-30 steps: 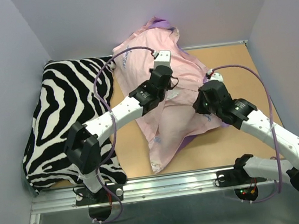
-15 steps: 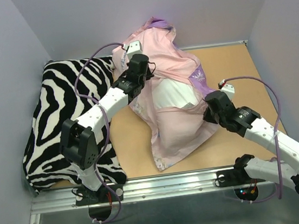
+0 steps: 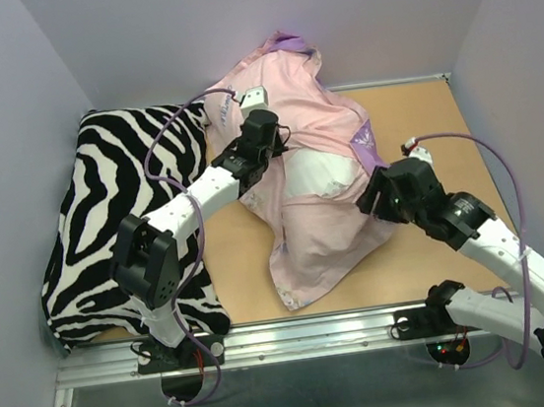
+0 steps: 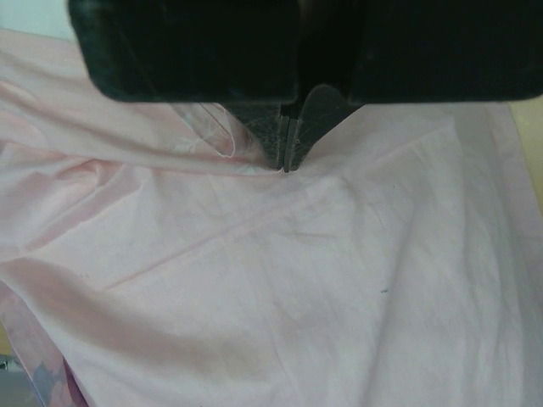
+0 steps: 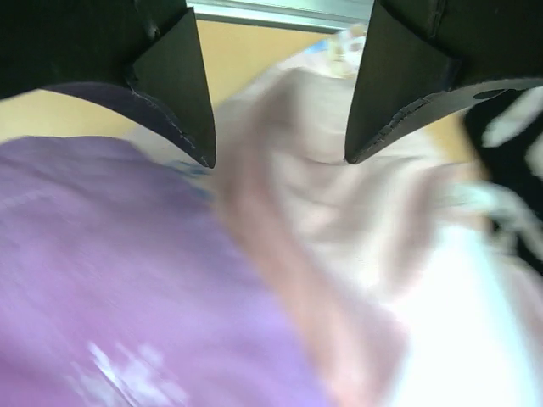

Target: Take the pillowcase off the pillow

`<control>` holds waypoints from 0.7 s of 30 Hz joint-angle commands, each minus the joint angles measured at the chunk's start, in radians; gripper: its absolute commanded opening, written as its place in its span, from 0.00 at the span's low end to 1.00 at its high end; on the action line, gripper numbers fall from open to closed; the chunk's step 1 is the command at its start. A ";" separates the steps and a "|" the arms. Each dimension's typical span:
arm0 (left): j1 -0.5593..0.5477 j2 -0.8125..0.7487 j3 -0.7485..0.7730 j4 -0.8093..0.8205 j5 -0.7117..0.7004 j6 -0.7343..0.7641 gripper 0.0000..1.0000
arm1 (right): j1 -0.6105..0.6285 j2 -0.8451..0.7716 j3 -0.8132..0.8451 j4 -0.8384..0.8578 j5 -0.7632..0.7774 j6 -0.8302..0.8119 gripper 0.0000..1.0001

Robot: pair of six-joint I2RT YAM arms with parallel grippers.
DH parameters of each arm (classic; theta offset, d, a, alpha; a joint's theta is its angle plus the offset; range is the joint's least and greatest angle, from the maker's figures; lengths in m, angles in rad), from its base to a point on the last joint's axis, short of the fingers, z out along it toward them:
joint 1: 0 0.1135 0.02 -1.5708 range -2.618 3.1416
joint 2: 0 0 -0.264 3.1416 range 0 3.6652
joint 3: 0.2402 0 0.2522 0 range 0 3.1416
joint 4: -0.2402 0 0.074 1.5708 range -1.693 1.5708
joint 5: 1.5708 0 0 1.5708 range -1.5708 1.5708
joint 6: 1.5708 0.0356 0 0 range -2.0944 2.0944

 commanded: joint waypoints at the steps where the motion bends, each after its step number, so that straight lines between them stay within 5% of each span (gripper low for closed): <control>1: -0.026 -0.014 -0.003 0.047 -0.028 0.019 0.00 | -0.006 0.001 0.212 -0.016 -0.063 -0.052 0.68; 9: -0.057 -0.007 0.010 0.036 -0.025 0.033 0.00 | -0.006 0.187 0.349 -0.016 0.084 -0.097 0.77; 17: -0.055 0.000 0.047 -0.008 -0.061 0.041 0.00 | -0.009 0.252 0.217 -0.047 0.288 -0.077 0.78; 18: -0.054 0.000 0.055 -0.012 -0.063 0.044 0.00 | -0.012 0.237 0.202 -0.067 0.297 -0.071 0.73; 19: -0.049 -0.001 0.055 -0.016 -0.067 0.042 0.00 | -0.015 0.222 0.184 -0.074 0.300 -0.062 0.53; 21: -0.041 -0.009 0.053 -0.019 -0.066 0.039 0.00 | -0.027 0.180 0.133 -0.087 0.306 -0.037 0.30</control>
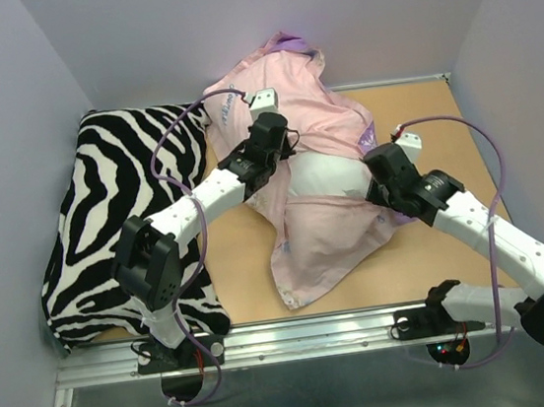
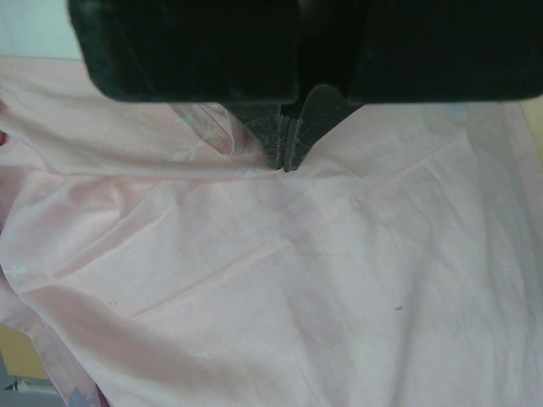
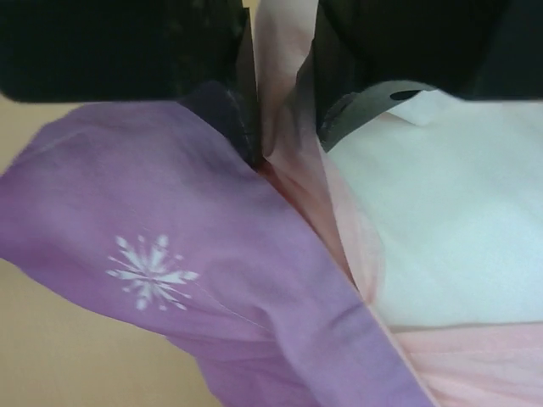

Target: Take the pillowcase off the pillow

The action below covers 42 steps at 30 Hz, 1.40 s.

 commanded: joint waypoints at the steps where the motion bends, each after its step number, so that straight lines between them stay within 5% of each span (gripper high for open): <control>1: 0.015 -0.015 0.041 -0.010 -0.039 0.015 0.00 | -0.022 -0.096 -0.080 -0.058 0.107 0.048 0.22; 3: 0.041 -0.046 0.024 -0.010 -0.038 0.009 0.00 | -0.025 -0.131 -0.140 -0.066 0.136 0.143 0.07; 6: 0.064 -0.073 -0.006 -0.010 -0.026 0.009 0.00 | -0.027 -0.214 -0.225 -0.014 0.144 0.212 0.02; 14: 0.058 -0.129 -0.030 -0.010 0.099 0.064 0.00 | -0.027 -0.394 -0.629 0.613 -0.305 0.106 0.01; 19: -0.039 -0.097 0.041 -0.103 0.091 0.159 0.02 | -0.027 -0.410 -0.743 0.856 -0.434 0.068 0.01; 20: -0.060 -0.096 0.059 -0.109 0.081 0.173 0.08 | -0.027 -0.415 -0.754 0.883 -0.459 0.065 0.01; 23: -0.126 -0.103 0.087 -0.142 0.041 0.210 0.48 | -0.025 -0.424 -0.748 0.916 -0.460 0.044 0.01; 27: -0.191 -0.115 0.125 -0.201 -0.052 0.208 0.72 | -0.027 -0.417 -0.739 0.916 -0.463 0.030 0.01; 34: -0.372 -0.115 0.187 -0.332 -0.155 0.219 0.76 | -0.027 -0.418 -0.733 0.916 -0.462 0.030 0.01; 42: -0.398 0.002 0.216 -0.367 -0.111 0.182 0.81 | -0.027 -0.438 -0.714 0.901 -0.462 0.034 0.01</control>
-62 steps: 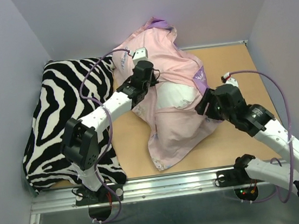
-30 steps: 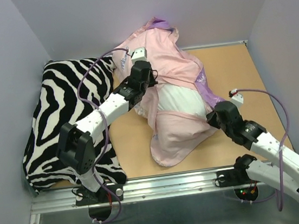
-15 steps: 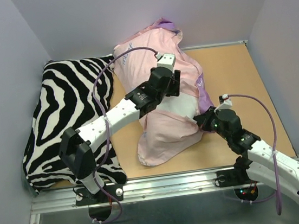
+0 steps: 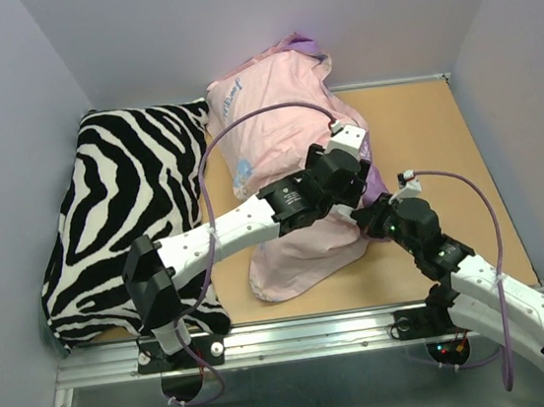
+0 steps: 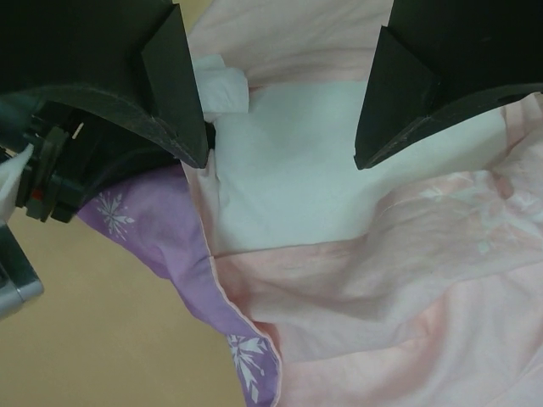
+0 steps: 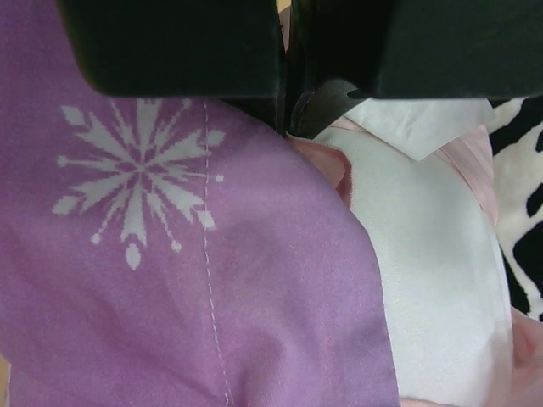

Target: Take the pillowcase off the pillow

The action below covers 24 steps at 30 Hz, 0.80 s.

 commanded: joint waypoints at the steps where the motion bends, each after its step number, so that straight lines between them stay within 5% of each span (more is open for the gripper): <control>1: 0.017 0.077 0.060 -0.019 -0.021 -0.005 0.82 | 0.002 -0.027 0.017 0.054 -0.025 -0.014 0.01; 12: 0.076 0.222 0.098 -0.007 -0.019 -0.012 0.83 | 0.002 -0.065 0.047 -0.018 -0.019 -0.014 0.01; 15: 0.103 0.212 0.069 0.051 0.053 -0.009 0.58 | 0.002 -0.065 0.058 -0.029 -0.014 -0.012 0.01; 16: 0.113 0.212 0.072 0.053 0.062 -0.005 0.30 | 0.002 -0.064 0.063 -0.036 -0.011 -0.012 0.01; 18: 0.121 0.214 0.090 0.036 0.047 -0.012 0.00 | 0.004 -0.059 0.096 -0.081 0.020 -0.012 0.01; 24: 0.187 0.088 0.054 0.061 -0.018 -0.051 0.00 | 0.002 -0.021 0.262 -0.398 0.252 0.044 0.01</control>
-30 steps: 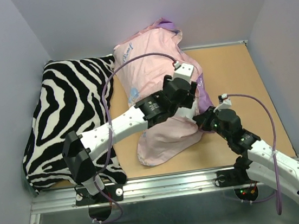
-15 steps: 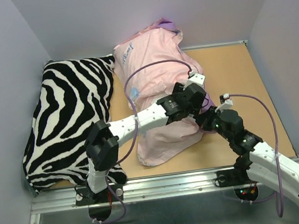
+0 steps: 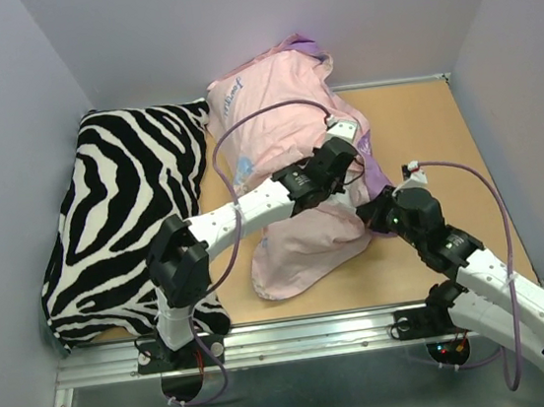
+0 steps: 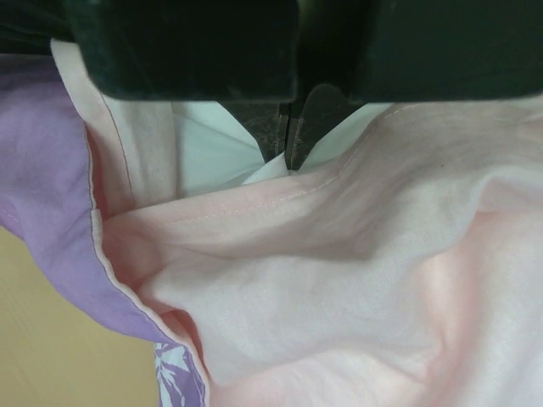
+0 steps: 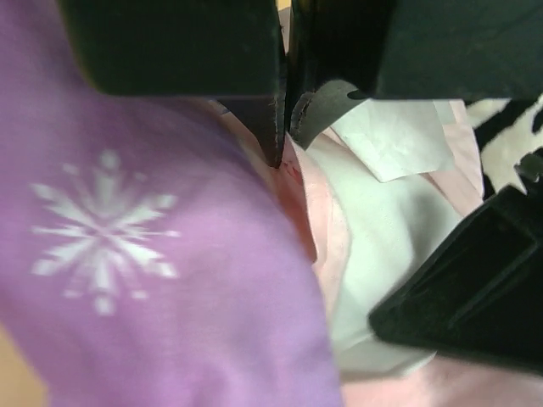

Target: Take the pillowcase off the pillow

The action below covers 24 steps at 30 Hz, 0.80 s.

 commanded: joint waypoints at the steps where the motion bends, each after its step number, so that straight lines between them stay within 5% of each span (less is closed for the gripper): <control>1: 0.100 -0.176 -0.042 0.036 -0.099 -0.022 0.00 | 0.002 0.010 0.201 -0.295 0.243 0.045 0.01; 12: 0.201 -0.389 -0.201 0.055 -0.131 -0.062 0.00 | 0.002 0.073 0.515 -0.660 0.593 0.088 0.01; 24: 0.253 -0.552 -0.399 0.071 -0.065 -0.111 0.00 | 0.001 0.164 0.694 -0.727 0.808 0.035 0.01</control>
